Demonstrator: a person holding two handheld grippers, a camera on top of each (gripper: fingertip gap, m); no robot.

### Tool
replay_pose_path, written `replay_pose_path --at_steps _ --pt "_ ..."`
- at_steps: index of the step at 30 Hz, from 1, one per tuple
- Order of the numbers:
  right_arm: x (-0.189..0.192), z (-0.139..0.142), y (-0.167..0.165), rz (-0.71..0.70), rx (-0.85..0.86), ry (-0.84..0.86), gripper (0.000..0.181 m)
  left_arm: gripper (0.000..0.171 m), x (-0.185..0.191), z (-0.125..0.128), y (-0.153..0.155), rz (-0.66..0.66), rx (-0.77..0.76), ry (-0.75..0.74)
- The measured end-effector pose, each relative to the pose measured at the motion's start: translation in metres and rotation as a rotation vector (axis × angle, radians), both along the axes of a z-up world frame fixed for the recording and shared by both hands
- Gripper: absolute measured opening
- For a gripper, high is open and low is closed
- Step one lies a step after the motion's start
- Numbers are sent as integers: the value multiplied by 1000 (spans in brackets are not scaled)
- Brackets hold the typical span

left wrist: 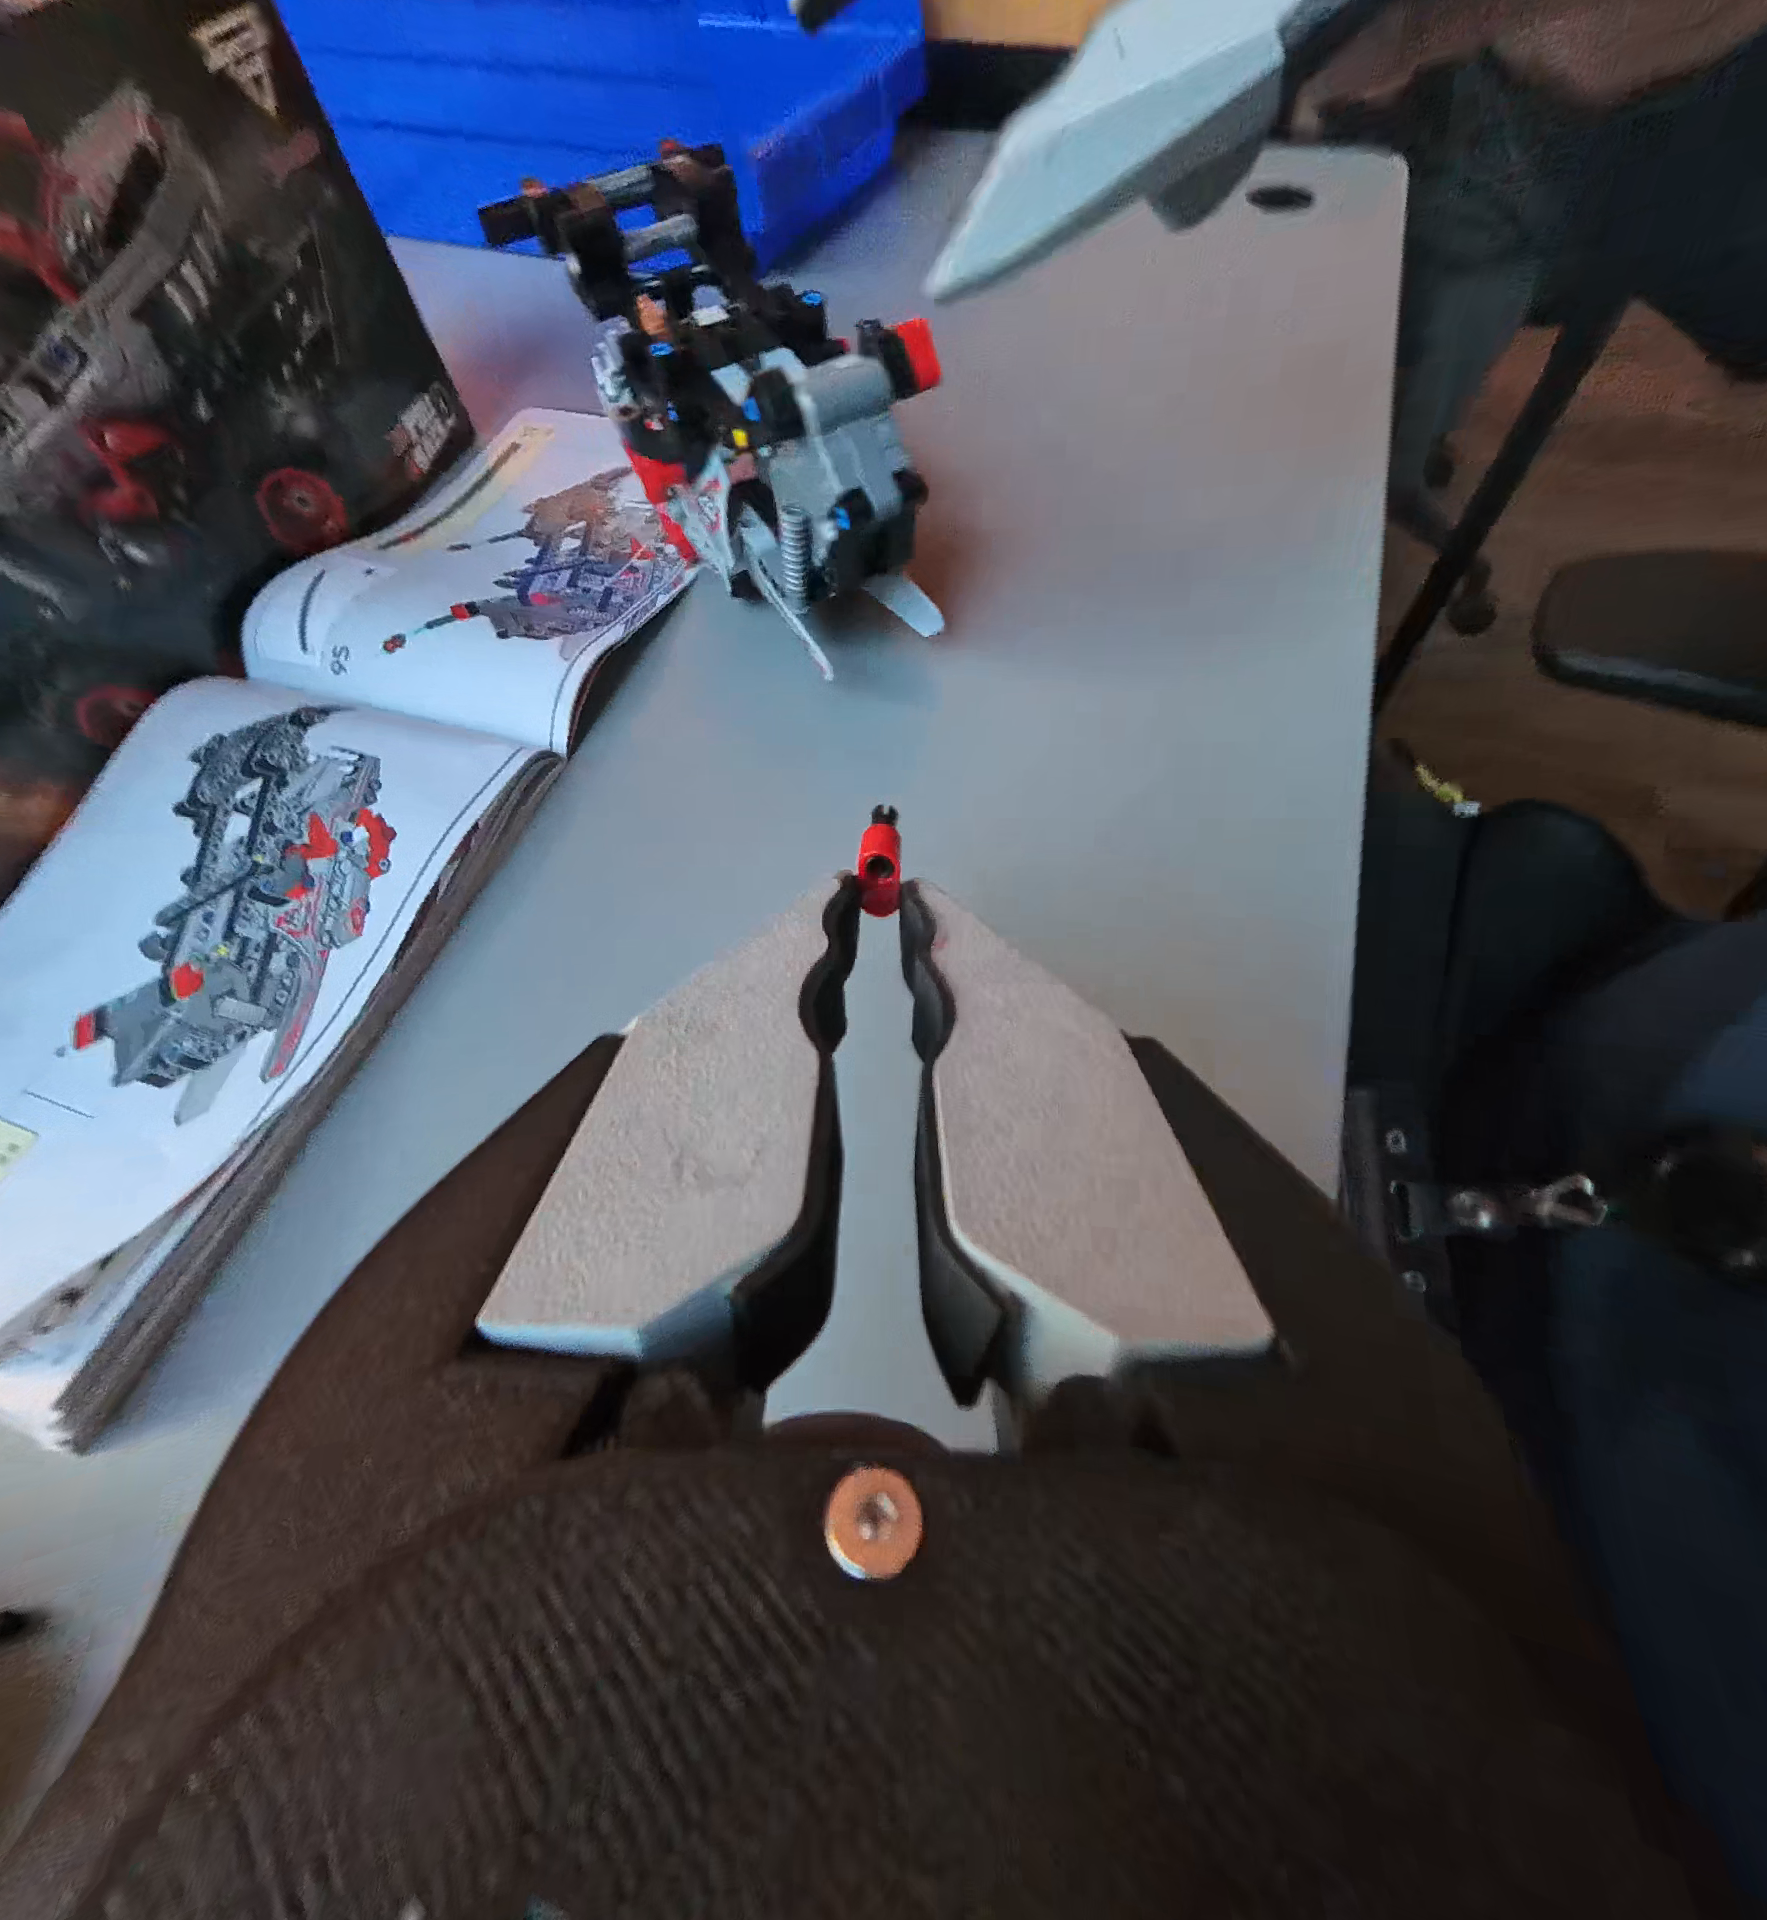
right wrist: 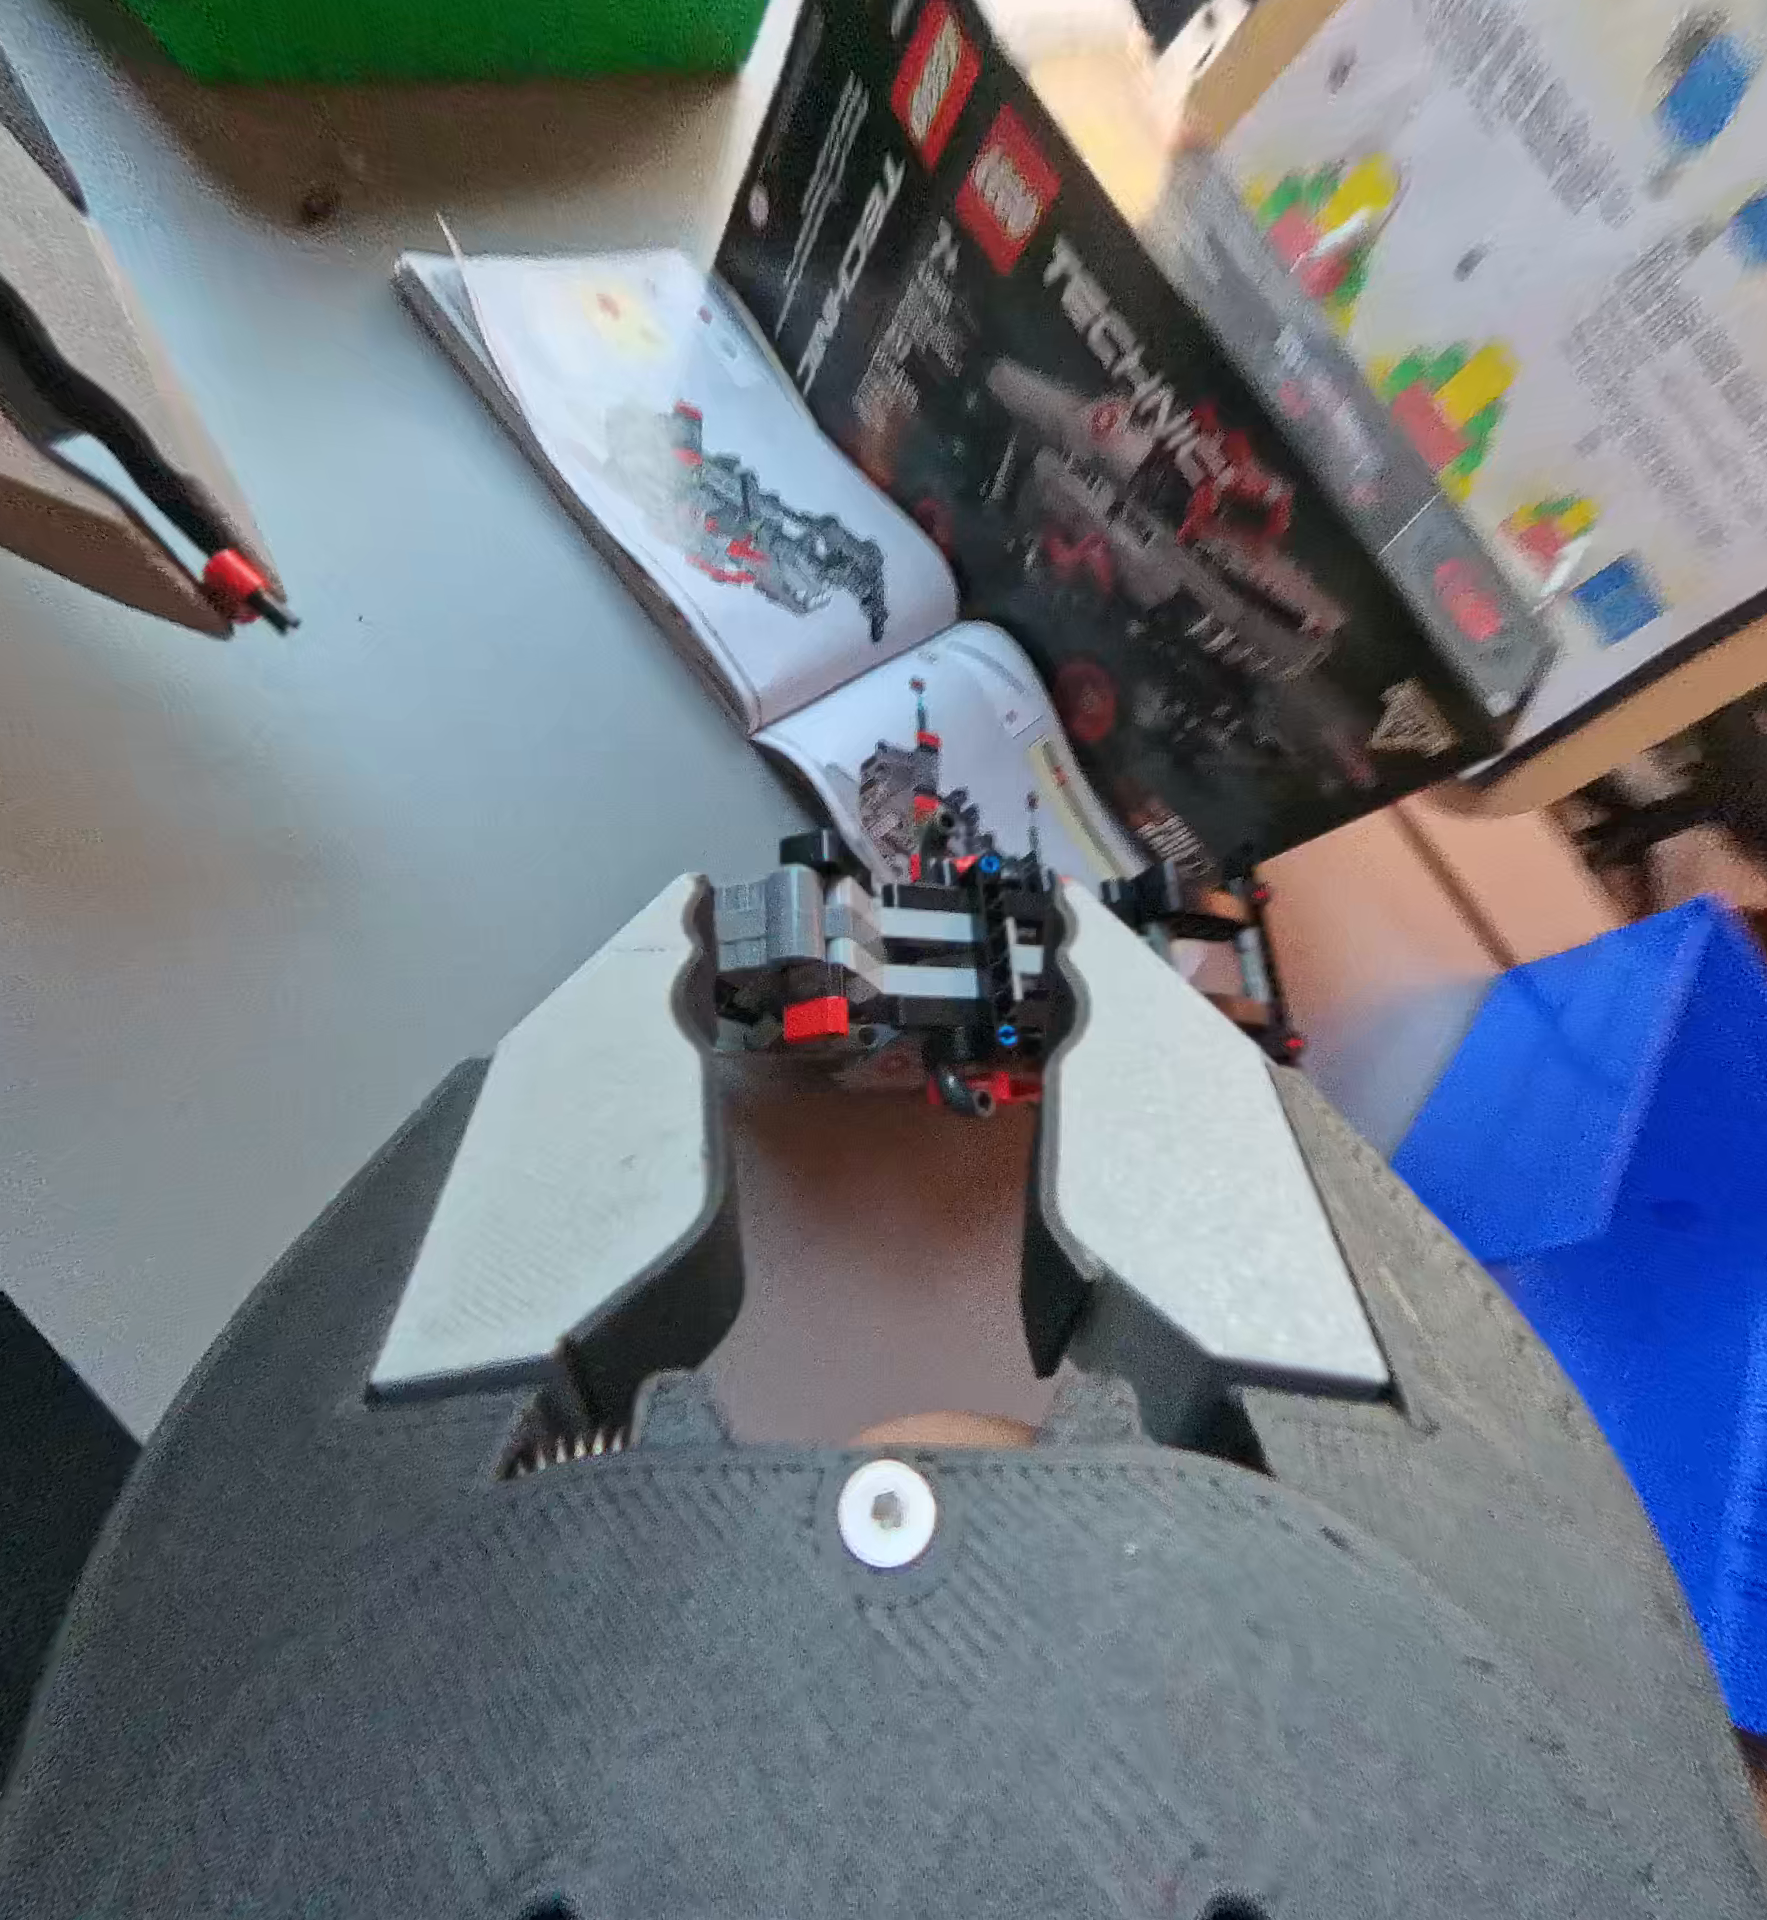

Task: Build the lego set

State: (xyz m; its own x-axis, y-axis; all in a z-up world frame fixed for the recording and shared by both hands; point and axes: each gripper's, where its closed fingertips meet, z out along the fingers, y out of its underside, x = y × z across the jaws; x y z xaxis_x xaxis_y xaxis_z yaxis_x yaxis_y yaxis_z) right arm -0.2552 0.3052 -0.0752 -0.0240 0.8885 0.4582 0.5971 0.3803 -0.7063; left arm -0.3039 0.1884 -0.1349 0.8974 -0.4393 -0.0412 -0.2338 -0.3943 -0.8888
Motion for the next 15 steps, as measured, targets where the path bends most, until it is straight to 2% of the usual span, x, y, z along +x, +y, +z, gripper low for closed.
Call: replay_pose_path --at_steps 2,4,8,11,15 --pt "-3 -21 -1 49 -150 -74 58 4 -1 1 9 0 -35 -131" --pt "-9 -33 -6 86 -275 -77 55 4 -3 7 20 -9 -69 -296" --pt "-8 -46 2 123 -247 -102 27 4 1 13 37 -68 -158 -526" --pt "7 -49 5 199 -194 -152 27 4 7 23 49 -113 -180 -665" --pt "21 -52 12 232 -234 -166 31 4 21 25 71 -139 -203 -706"
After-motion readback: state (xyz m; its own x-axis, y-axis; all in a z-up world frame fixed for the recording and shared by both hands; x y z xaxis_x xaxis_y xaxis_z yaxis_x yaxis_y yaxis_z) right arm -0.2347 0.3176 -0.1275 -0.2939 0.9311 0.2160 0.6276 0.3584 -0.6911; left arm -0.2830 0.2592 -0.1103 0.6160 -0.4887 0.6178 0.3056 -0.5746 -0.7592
